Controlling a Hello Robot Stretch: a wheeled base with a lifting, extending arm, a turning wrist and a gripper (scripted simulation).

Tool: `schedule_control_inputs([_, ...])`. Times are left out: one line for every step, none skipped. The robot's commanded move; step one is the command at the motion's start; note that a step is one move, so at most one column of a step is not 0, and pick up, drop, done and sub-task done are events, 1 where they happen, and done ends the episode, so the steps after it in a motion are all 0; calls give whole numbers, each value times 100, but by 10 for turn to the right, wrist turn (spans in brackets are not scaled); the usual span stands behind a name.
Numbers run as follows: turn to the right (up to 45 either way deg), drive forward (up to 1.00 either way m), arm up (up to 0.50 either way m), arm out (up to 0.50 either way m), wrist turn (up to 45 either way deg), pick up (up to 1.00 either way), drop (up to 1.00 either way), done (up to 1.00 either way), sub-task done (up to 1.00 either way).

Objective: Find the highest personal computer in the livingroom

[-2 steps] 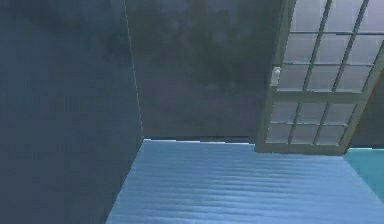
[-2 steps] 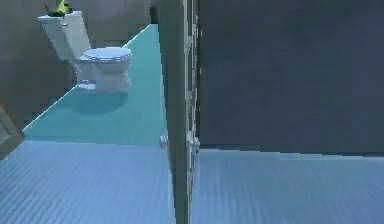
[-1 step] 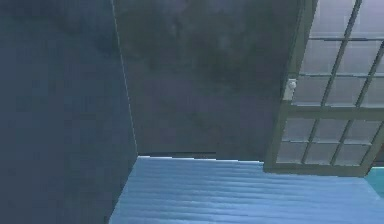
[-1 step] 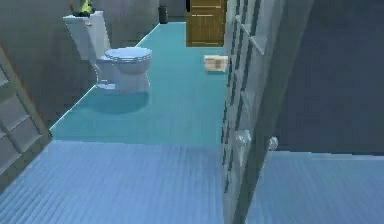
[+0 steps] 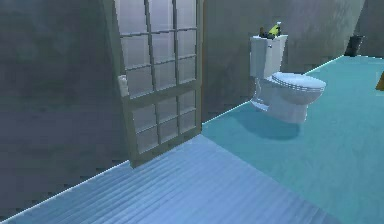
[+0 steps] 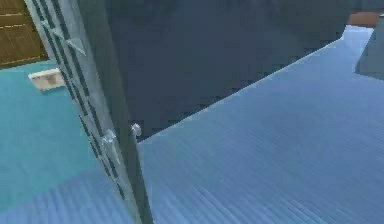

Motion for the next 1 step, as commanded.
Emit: schedule_control_inputs([270,0,0,0,0,0,0,0,0])
